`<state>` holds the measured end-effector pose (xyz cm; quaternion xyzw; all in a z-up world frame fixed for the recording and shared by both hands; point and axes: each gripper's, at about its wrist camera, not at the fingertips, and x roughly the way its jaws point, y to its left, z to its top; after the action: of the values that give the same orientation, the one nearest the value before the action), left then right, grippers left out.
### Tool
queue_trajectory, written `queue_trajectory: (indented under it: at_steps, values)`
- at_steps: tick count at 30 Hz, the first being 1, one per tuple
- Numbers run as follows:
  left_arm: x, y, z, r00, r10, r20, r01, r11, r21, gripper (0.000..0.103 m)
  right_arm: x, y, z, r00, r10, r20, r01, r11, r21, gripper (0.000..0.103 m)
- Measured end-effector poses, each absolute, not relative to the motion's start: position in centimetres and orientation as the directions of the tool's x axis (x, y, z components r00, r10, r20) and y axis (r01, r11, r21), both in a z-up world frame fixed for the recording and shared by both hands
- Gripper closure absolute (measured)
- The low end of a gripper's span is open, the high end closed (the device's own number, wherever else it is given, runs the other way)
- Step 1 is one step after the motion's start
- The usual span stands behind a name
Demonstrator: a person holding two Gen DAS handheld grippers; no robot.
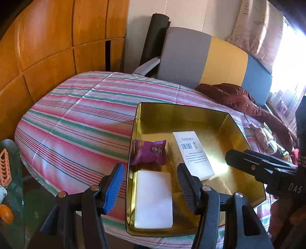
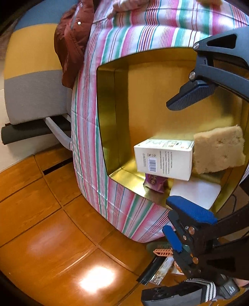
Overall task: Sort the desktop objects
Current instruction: 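Lower the box and packet into the gold tray and open both tools, then move both open tools back toward the pile of items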
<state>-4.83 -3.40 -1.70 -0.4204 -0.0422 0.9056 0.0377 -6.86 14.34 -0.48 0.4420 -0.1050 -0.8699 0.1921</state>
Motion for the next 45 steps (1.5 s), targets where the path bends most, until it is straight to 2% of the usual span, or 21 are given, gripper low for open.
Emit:
queue_trajectory:
  at_steps: [10,20,35,45]
  values:
    - [-3.6,-1.4,-0.6,-0.673,0.084,-0.734,-0.072,-0.996,-0.048,0.045,-4.6,16.9,0.4,-0.613,-0.338,-0.714,0.21,-0.941,0.265,0.009]
    - [-2.7,1.1,0.2,-0.675,0.17,-0.718,-0.167,-0.983,-0.075,0.045,-3.3,21.4,0.4,-0.653,-0.26,-0.711,0.116,-0.962,0.246,0.008]
    - [-1.8,8.1,1.5,-0.634,0.308,-0.709,-0.362,-0.929,-0.079,0.045,-0.8,34.1,-0.1,-0.672,-0.104,-0.733,-0.133,-0.957,0.258,0.008]
    - [-0.8,14.1,2.1,-0.579,0.395,-0.713,-0.5,-0.863,-0.072,0.044,2.9,45.7,0.3,-0.66,0.091,-0.746,-0.374,-0.901,0.221,0.008]
